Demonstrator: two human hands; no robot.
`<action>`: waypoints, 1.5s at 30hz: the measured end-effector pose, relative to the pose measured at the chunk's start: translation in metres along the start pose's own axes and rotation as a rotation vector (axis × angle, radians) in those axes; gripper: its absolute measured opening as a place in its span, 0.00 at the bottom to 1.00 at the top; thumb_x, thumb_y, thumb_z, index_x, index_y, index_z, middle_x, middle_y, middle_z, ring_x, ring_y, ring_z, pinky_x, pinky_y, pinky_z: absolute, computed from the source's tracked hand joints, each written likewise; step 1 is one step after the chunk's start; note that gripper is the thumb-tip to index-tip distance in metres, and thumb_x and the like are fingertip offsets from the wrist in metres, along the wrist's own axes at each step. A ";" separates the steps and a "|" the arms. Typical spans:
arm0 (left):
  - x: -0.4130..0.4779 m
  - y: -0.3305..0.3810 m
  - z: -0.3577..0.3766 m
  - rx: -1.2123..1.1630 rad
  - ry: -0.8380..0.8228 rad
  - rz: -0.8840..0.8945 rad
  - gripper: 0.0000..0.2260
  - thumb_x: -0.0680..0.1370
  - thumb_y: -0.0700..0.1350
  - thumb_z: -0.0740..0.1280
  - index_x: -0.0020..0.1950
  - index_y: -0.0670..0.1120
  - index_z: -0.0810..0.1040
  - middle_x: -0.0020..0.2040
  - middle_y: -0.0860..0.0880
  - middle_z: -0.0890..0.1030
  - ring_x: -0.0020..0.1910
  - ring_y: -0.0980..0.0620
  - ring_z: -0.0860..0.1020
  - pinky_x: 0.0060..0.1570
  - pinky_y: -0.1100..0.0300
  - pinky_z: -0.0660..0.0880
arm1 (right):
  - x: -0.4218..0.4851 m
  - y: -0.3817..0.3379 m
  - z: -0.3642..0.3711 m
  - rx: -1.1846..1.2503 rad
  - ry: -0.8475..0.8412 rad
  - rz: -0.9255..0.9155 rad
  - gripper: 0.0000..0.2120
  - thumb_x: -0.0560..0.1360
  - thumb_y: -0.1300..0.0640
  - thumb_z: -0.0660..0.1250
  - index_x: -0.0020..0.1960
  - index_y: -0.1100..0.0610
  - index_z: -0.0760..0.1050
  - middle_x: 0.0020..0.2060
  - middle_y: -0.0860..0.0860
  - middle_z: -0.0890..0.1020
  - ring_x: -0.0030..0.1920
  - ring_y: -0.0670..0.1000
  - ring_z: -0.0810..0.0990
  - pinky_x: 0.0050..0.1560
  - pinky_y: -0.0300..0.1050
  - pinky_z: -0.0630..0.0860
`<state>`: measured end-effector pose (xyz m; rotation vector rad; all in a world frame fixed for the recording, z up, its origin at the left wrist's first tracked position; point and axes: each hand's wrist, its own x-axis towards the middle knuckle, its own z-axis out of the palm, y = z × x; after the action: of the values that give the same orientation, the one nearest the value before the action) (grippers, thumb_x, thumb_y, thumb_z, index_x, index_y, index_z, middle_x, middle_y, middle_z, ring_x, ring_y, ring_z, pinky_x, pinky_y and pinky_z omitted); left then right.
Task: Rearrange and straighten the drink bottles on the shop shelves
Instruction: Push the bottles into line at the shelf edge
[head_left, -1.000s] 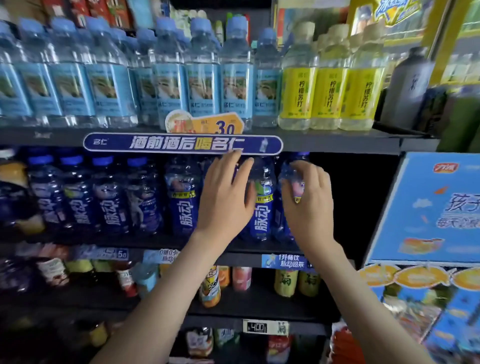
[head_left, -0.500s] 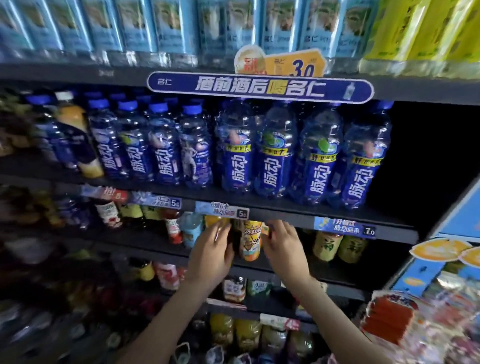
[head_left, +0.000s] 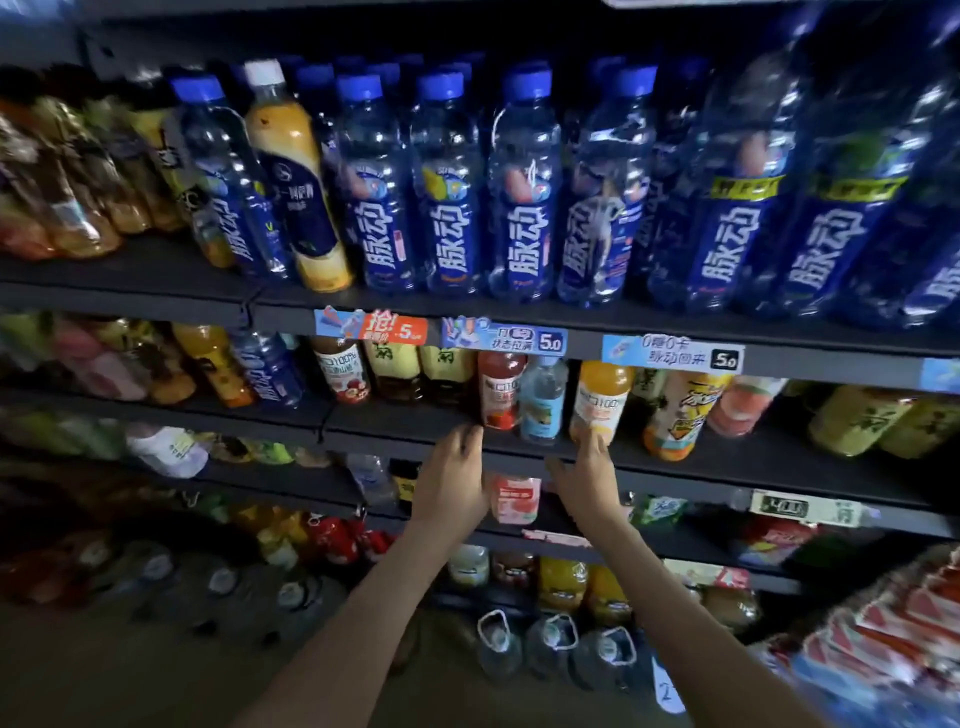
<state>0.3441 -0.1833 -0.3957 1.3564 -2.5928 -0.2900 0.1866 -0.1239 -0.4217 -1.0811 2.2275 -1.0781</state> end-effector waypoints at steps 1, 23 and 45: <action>0.005 -0.006 0.005 -0.023 -0.019 0.003 0.26 0.80 0.47 0.59 0.76 0.44 0.56 0.73 0.45 0.61 0.71 0.46 0.62 0.65 0.55 0.64 | 0.006 -0.001 0.009 0.020 0.028 -0.009 0.29 0.76 0.61 0.66 0.73 0.62 0.58 0.69 0.59 0.67 0.68 0.59 0.67 0.61 0.48 0.68; 0.036 -0.039 0.016 -0.215 -0.039 0.163 0.23 0.79 0.46 0.61 0.74 0.46 0.61 0.70 0.46 0.68 0.63 0.45 0.71 0.52 0.56 0.70 | 0.002 -0.012 0.050 0.081 0.345 -0.053 0.28 0.71 0.53 0.72 0.65 0.60 0.65 0.52 0.56 0.80 0.51 0.56 0.79 0.42 0.40 0.68; 0.036 0.027 -0.289 -0.377 0.230 0.437 0.23 0.67 0.52 0.73 0.59 0.48 0.75 0.48 0.50 0.84 0.47 0.50 0.82 0.45 0.53 0.78 | -0.059 -0.269 -0.123 0.200 0.394 -0.629 0.28 0.66 0.51 0.77 0.57 0.50 0.62 0.53 0.49 0.72 0.55 0.48 0.73 0.53 0.40 0.72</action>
<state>0.3796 -0.2209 -0.1081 0.6385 -2.3999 -0.4846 0.2642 -0.1255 -0.1303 -1.6459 2.0238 -1.8677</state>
